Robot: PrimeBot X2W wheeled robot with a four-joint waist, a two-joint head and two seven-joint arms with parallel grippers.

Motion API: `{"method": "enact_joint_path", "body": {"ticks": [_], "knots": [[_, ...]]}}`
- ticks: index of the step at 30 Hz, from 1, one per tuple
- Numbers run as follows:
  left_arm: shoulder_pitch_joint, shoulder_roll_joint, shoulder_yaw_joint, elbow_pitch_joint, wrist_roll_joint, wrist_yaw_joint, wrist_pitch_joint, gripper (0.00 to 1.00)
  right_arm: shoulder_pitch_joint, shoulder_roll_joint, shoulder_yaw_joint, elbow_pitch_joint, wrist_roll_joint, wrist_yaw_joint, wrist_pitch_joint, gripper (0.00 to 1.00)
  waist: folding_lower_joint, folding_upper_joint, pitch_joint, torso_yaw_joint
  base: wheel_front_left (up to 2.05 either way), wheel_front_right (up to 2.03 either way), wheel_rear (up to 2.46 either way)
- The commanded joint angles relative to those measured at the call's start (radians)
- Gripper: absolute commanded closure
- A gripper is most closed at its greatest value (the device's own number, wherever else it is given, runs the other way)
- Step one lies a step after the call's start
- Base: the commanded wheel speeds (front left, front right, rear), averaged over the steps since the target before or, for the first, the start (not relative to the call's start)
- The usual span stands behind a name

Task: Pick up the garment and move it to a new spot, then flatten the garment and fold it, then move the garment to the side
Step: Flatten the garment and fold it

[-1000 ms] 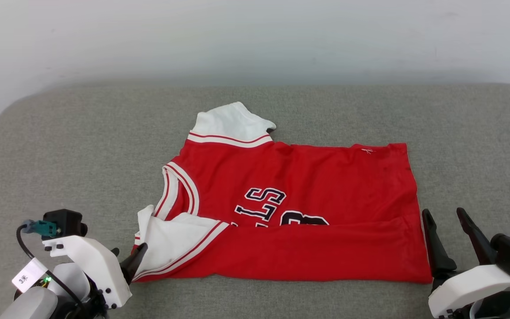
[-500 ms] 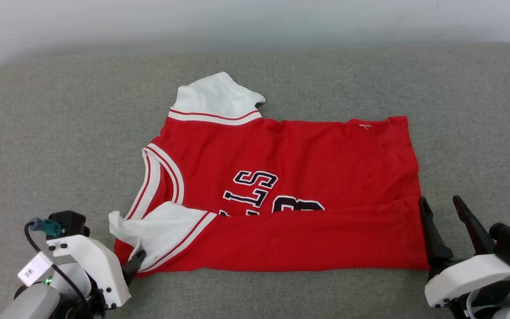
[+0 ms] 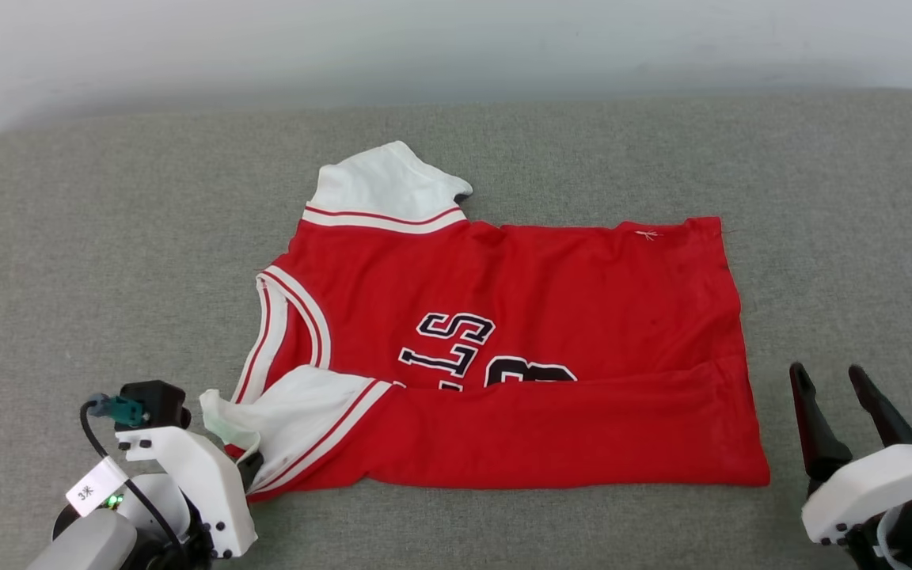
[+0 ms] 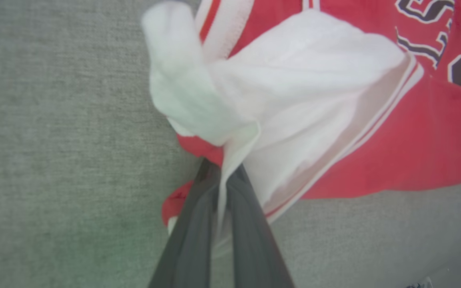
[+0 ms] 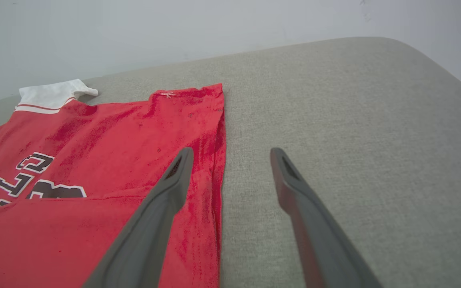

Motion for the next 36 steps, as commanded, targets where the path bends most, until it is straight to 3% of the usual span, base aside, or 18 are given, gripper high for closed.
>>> {"method": "enact_joint_path", "body": {"ticks": [1,10,21,24,36], "knots": [[0.016,0.006,-0.008,-0.012,0.011,0.009,-0.010,1.00,0.006,-0.021,-0.009,0.016,0.014,-0.001,0.039,0.00,-0.0001,0.0000,-0.016,0.007,0.00,0.00,0.00],[0.024,0.042,0.006,-0.122,0.049,0.049,-0.040,1.00,-0.018,-0.137,0.058,0.069,0.131,-0.001,0.394,0.00,-0.0001,0.0000,-0.029,0.027,0.00,0.00,0.00],[-0.019,0.041,0.015,-0.166,0.068,0.055,-0.051,1.00,-0.090,-0.154,0.211,0.184,0.204,-0.001,0.581,0.00,-0.0001,0.0000,0.058,0.045,0.00,0.00,0.00],[-0.018,0.037,0.021,-0.163,0.072,0.066,-0.068,1.00,-0.093,-0.143,0.234,0.221,0.215,-0.001,0.608,0.97,-0.0001,0.0000,0.061,0.046,0.00,0.00,0.00],[0.036,0.063,0.036,-0.189,0.091,0.113,-0.108,1.00,-0.103,-0.183,0.229,0.164,0.201,-0.001,0.562,1.00,-0.0001,0.0000,-0.017,0.036,0.00,0.00,0.00]]}}
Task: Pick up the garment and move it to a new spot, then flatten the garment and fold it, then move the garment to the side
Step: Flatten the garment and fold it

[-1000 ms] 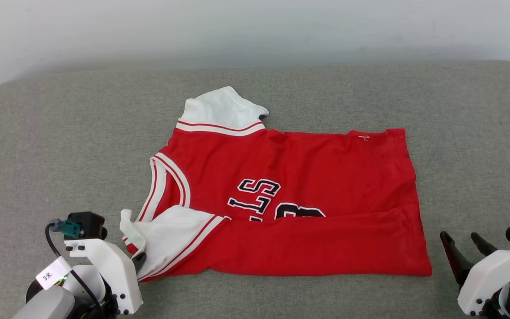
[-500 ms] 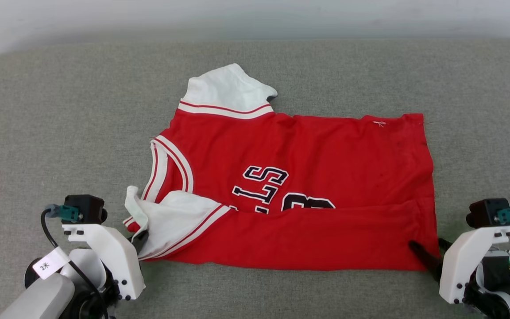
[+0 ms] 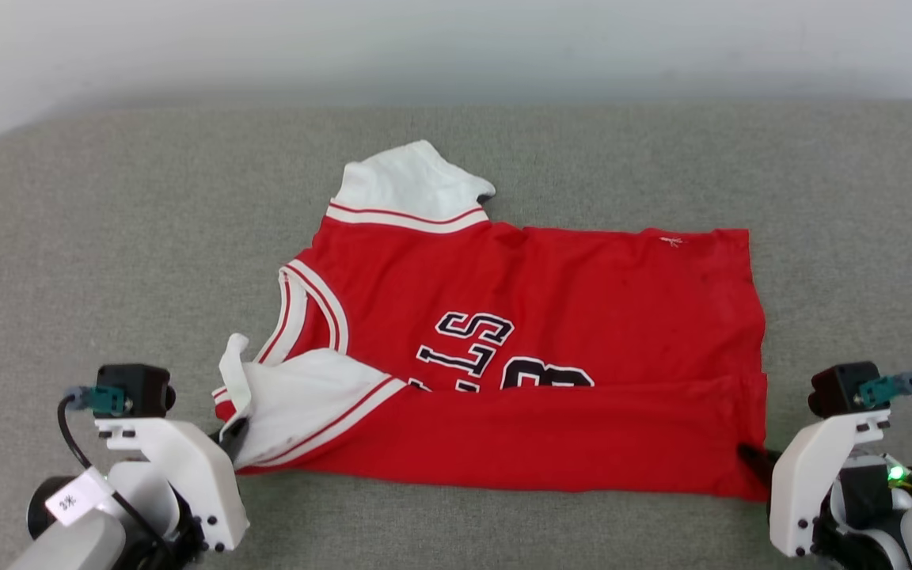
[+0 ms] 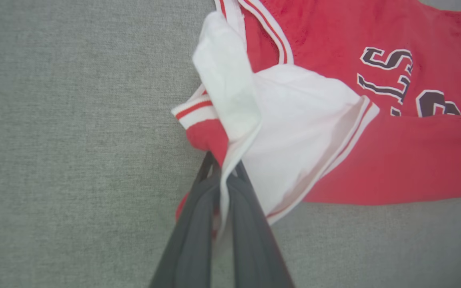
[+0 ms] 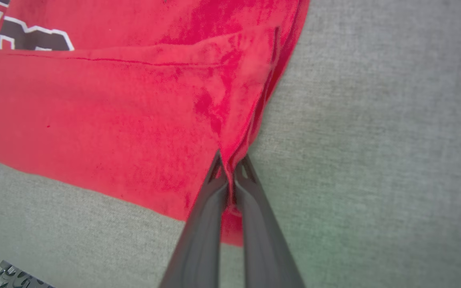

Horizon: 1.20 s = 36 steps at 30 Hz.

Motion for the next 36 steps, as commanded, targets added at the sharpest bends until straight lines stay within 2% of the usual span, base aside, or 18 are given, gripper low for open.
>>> {"method": "enact_joint_path", "body": {"ticks": [1,9,17,20,25,26,27,28,29,36], "knots": [[0.015,0.006,0.000,-0.006,-0.002,0.006,-0.004,1.00,0.021,-0.004,0.005,-0.004,-0.004,-0.001,-0.004,1.00,-0.0001,0.0000,-0.028,-0.004,0.00,0.00,0.00],[0.156,0.020,-0.012,-0.041,-0.041,0.048,0.010,1.00,0.131,-0.007,0.014,-0.061,0.008,-0.001,0.018,1.00,-0.0001,0.0000,-0.168,-0.011,0.00,0.00,0.00],[0.299,0.055,0.012,-0.096,-0.091,0.099,0.003,1.00,0.257,0.004,-0.013,-0.125,0.023,-0.001,0.047,1.00,-0.0001,0.0000,-0.218,-0.006,0.00,0.00,0.00],[0.325,0.053,0.003,-0.099,-0.100,0.095,0.006,1.00,0.296,0.014,-0.028,-0.138,0.018,-0.001,0.053,1.00,-0.0001,0.0000,-0.222,-0.002,0.00,0.00,0.00],[0.306,0.010,-0.014,-0.051,-0.100,0.070,-0.011,1.00,0.329,0.041,-0.049,-0.117,0.009,-0.001,0.023,1.00,-0.0001,0.0000,-0.218,0.001,0.00,0.00,0.00],[0.292,-0.002,-0.010,-0.034,-0.095,0.066,-0.026,1.00,0.332,0.047,-0.051,-0.107,0.007,-0.001,0.011,0.89,-0.0001,0.0000,-0.216,0.001,0.00,0.00,0.00],[0.288,-0.014,-0.010,-0.018,-0.096,0.060,-0.033,0.89,0.332,0.054,-0.054,-0.101,0.008,-0.001,-0.005,0.63,-0.0001,0.0000,-0.214,0.000,0.00,0.00,0.00],[0.286,-0.027,-0.015,0.002,-0.102,0.053,-0.034,0.58,0.330,0.061,-0.057,-0.092,0.008,-0.001,-0.026,0.00,-0.0001,0.0000,-0.212,0.000,0.00,0.00,0.00],[0.279,-0.033,-0.018,0.018,-0.099,0.047,-0.038,0.00,0.327,0.064,-0.055,-0.083,0.005,-0.001,-0.043,0.00,-0.0001,0.0000,-0.211,-0.001,0.00,0.00,0.00],[0.213,-0.064,0.005,0.077,-0.065,0.015,-0.125,0.00,0.286,0.098,-0.078,-0.101,-0.039,-0.001,-0.281,0.00,-0.0001,0.0000,-0.203,-0.012,0.00,0.00,0.00]]}}
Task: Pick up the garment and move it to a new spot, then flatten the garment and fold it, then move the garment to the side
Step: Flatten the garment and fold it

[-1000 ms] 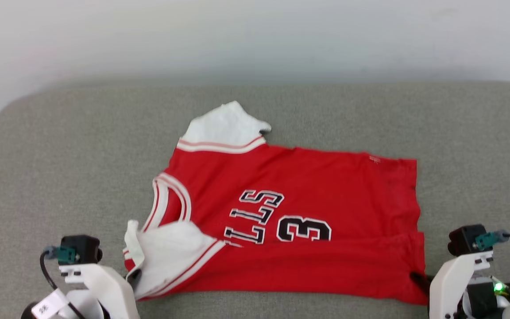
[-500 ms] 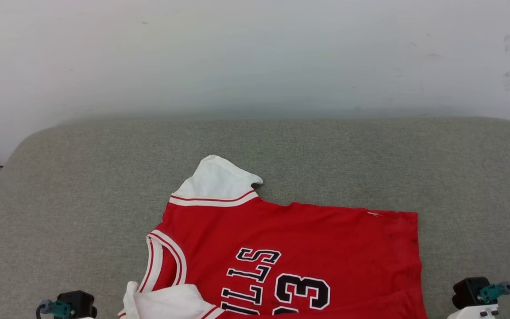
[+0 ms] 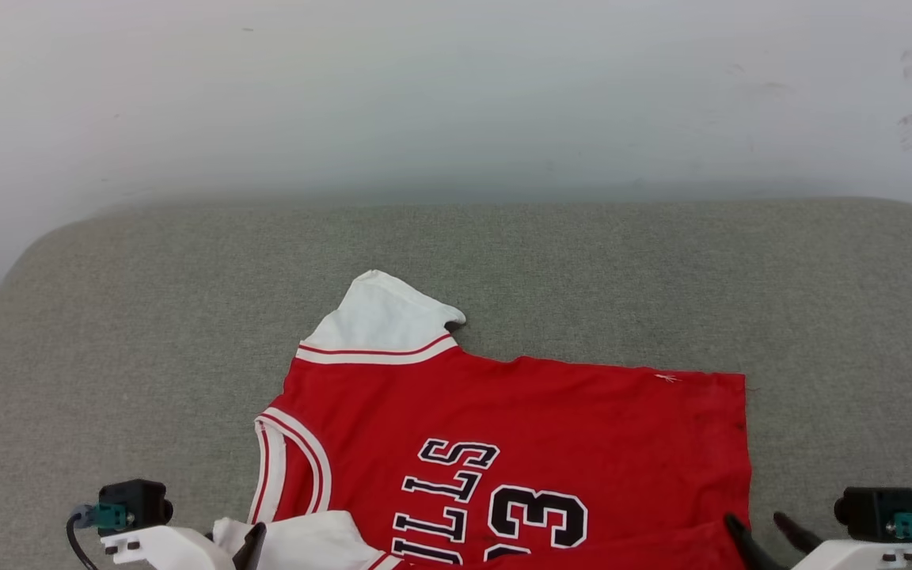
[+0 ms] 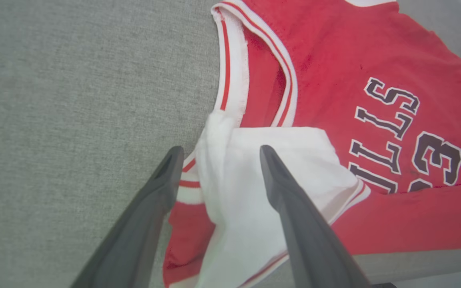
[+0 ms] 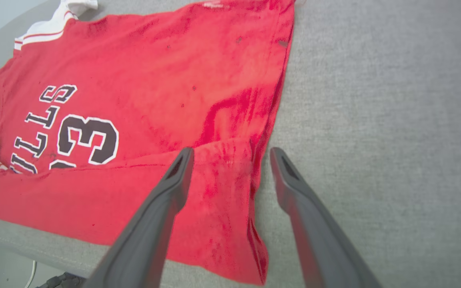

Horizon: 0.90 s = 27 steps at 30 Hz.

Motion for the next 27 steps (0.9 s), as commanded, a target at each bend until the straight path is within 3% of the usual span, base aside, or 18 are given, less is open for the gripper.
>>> {"method": "enact_joint_path", "body": {"ticks": [1,7,15,21,27], "knots": [[-0.019,-0.005,0.006,0.000,0.009,-0.001,-0.016,0.00,-0.023,0.007,0.000,-0.013,-0.016,-0.001,-0.039,0.00,0.0001,0.0000,0.002,-0.005,0.00,0.00,0.00],[-0.098,-0.017,0.039,0.004,0.067,-0.006,-0.119,0.00,-0.075,0.041,-0.029,-0.070,-0.104,-0.001,-0.227,0.00,0.0001,0.0000,0.021,-0.023,0.00,0.00,0.00],[-0.280,-0.037,0.059,0.049,0.131,-0.053,-0.200,0.00,-0.166,0.071,-0.027,-0.168,-0.191,-0.001,-0.302,0.00,0.0001,0.0000,0.145,-0.068,0.00,0.00,0.00],[-0.468,-0.024,0.058,0.111,0.140,-0.114,-0.141,0.00,-0.257,0.077,-0.007,-0.205,-0.218,-0.001,-0.303,0.00,0.0001,0.0000,0.279,-0.121,0.00,0.00,0.00],[-0.639,-0.006,0.046,0.209,0.092,-0.198,0.013,0.00,-0.315,0.094,0.009,-0.191,-0.219,-0.001,-0.322,0.00,0.0001,0.0000,0.356,-0.174,0.00,0.00,0.00]]}}
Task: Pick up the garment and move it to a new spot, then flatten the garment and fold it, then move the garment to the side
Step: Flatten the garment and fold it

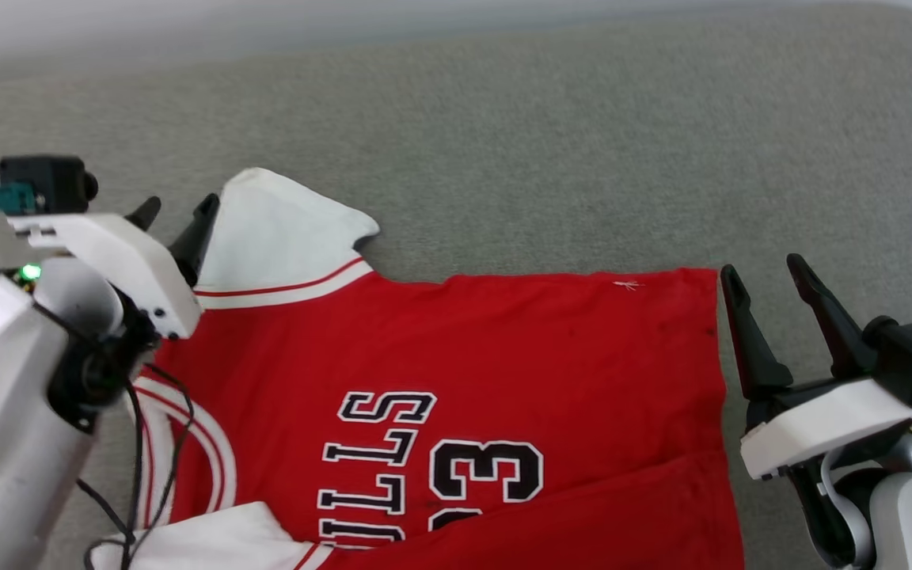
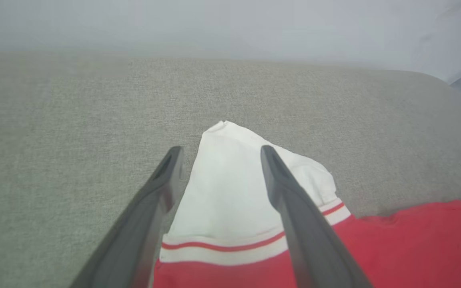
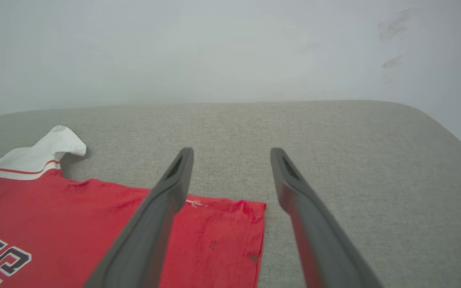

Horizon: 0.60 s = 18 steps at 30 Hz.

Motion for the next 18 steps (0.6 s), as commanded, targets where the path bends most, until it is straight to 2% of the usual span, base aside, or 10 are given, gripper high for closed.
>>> {"method": "enact_joint_path", "body": {"ticks": [1,4,8,18], "knots": [[-0.041,0.008,-0.008,0.024,-0.015,-0.019,0.048,0.00,-0.022,0.009,0.003,0.009,-0.001,-0.001,-0.007,0.00,-0.0003,0.0000,0.053,-0.053,0.00,0.00,0.00],[-0.112,0.026,-0.022,0.075,-0.051,-0.053,0.171,0.00,-0.034,0.018,0.011,0.025,0.002,-0.001,-0.021,0.00,-0.0003,0.0000,0.079,-0.078,0.00,0.00,0.00],[-0.194,0.047,-0.036,0.138,-0.084,-0.069,0.321,0.00,-0.047,0.026,0.025,0.049,0.011,-0.001,-0.042,0.00,-0.0003,0.0000,0.109,-0.113,0.00,0.00,0.00],[-0.264,0.092,-0.076,0.259,-0.080,-0.029,0.504,0.00,-0.059,0.038,0.048,0.108,0.041,-0.001,-0.086,0.00,-0.0003,0.0000,0.150,-0.179,0.00,0.00,0.00]]}}
